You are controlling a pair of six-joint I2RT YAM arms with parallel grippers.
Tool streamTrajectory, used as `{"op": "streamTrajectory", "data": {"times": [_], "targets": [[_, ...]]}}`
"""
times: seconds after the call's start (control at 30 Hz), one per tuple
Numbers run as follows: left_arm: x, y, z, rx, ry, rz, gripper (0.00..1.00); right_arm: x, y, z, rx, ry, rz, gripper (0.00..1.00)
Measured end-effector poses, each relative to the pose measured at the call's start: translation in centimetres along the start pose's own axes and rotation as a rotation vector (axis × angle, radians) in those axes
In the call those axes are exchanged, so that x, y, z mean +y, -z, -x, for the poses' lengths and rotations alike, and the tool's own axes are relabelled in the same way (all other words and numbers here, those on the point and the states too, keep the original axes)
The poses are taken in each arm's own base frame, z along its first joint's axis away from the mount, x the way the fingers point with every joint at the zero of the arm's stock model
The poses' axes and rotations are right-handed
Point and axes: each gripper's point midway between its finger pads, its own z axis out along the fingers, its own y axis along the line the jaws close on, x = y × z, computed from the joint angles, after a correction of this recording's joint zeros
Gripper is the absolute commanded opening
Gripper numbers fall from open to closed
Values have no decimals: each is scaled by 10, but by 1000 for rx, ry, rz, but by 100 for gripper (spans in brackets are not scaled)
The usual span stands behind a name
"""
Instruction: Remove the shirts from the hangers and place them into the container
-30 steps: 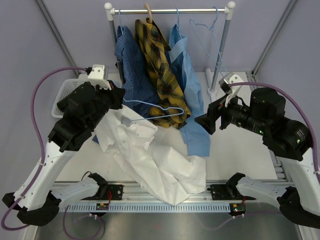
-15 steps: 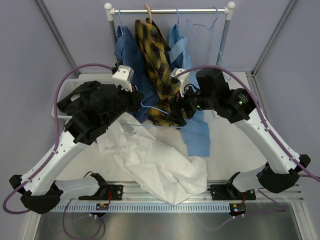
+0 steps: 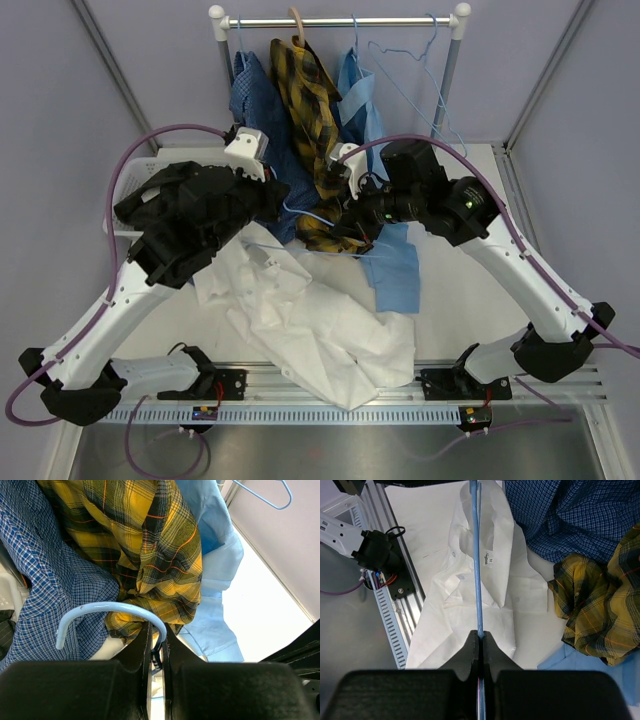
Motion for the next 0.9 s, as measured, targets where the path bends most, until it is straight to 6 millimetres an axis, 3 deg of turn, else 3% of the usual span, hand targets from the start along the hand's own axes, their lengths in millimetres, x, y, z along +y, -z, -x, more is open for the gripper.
{"op": "streamTrajectory", "data": {"times": [0.03, 0.07, 0.13, 0.17, 0.23, 0.47, 0.63, 0.77, 0.9], "targets": [[0, 0, 0, 0, 0, 0, 1, 0, 0, 0, -2, 1, -2, 0], [0, 0, 0, 0, 0, 0, 24, -1, 0, 0, -3, 2, -3, 0], [1, 2, -1, -2, -1, 2, 56, -1, 0, -4, -1, 2, -10, 0], [2, 3, -1, -4, 2, 5, 84, -3, 1, -9, 9, -1, -21, 0], [4, 8, 0, -13, 1, 7, 98, -5, 3, -18, 24, -7, -45, 0], [5, 38, 15, -76, 21, -21, 99, -12, 22, -58, 80, -44, -143, 0], [13, 61, 13, -102, 31, -15, 99, -11, 50, -71, 77, -67, -215, 0], [32, 67, -4, -82, 28, 55, 99, -8, 83, -75, 41, -92, -283, 0], [59, 63, -25, -43, 39, 166, 99, -1, 141, -61, -97, -97, -374, 0]]}}
